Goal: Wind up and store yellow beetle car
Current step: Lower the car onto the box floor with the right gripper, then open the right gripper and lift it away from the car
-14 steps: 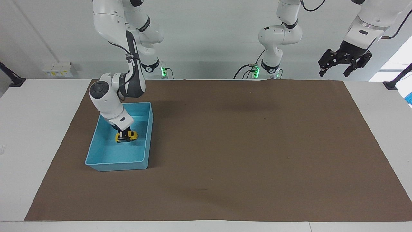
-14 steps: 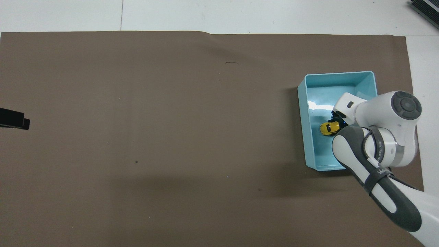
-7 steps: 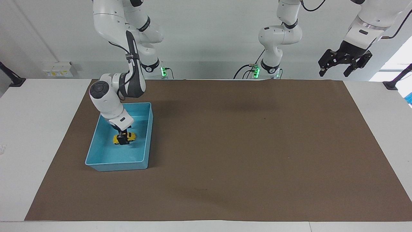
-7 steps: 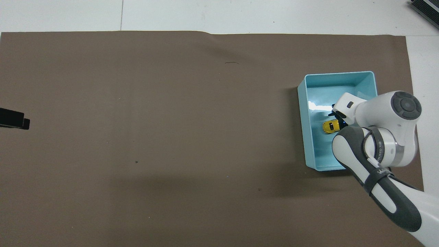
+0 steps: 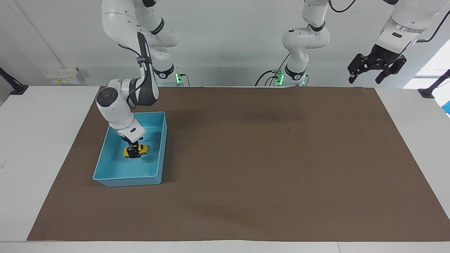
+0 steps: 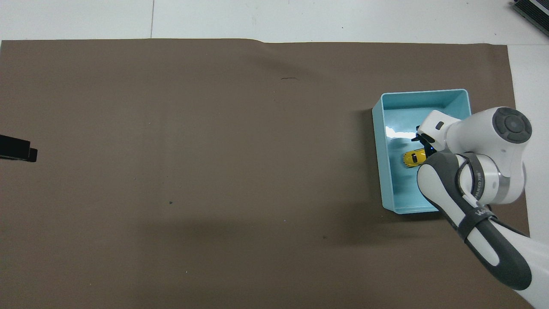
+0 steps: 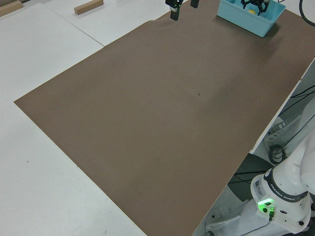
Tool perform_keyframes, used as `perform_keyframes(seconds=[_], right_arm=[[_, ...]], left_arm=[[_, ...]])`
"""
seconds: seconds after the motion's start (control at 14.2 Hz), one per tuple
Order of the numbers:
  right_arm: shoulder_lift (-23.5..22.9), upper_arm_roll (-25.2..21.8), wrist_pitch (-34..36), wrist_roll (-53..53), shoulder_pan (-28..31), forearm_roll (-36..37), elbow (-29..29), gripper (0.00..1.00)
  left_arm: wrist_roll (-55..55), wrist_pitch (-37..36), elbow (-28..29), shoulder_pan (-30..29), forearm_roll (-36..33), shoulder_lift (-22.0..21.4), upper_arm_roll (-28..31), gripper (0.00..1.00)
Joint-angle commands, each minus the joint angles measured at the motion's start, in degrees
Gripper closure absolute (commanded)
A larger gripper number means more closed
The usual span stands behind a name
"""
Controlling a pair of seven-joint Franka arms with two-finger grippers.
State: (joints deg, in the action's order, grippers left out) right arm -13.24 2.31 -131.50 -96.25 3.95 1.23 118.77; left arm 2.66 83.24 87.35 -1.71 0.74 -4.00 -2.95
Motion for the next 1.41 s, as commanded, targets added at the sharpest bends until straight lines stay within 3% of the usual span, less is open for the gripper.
perform_keyframes(seconds=[0.0, 0.21, 0.42, 1.34], right_arm=[[1.1, 0.7, 6.1, 0.3, 0.3, 0.0, -4.0, 0.00], [2.9, 0.6, 10.8, 0.3, 0.4, -0.1, -6.9, 0.00], [4.5, 0.7, 11.0, 0.3, 0.3, 0.4, -8.0, 0.00], [3.9, 0.6, 9.5, 1.2, -0.1, 0.2, -11.5, 0.00]], left_arm=[[0.4, -0.4, 1.2, 0.6, 0.5, -1.3, 0.7, 0.00], [0.4, -0.4, 1.2, 0.6, 0.5, -1.3, 0.7, 0.00], [0.4, -0.4, 1.2, 0.6, 0.6, -1.3, 0.7, 0.00], [0.4, -0.4, 1.2, 0.6, 0.6, -1.3, 0.7, 0.00]])
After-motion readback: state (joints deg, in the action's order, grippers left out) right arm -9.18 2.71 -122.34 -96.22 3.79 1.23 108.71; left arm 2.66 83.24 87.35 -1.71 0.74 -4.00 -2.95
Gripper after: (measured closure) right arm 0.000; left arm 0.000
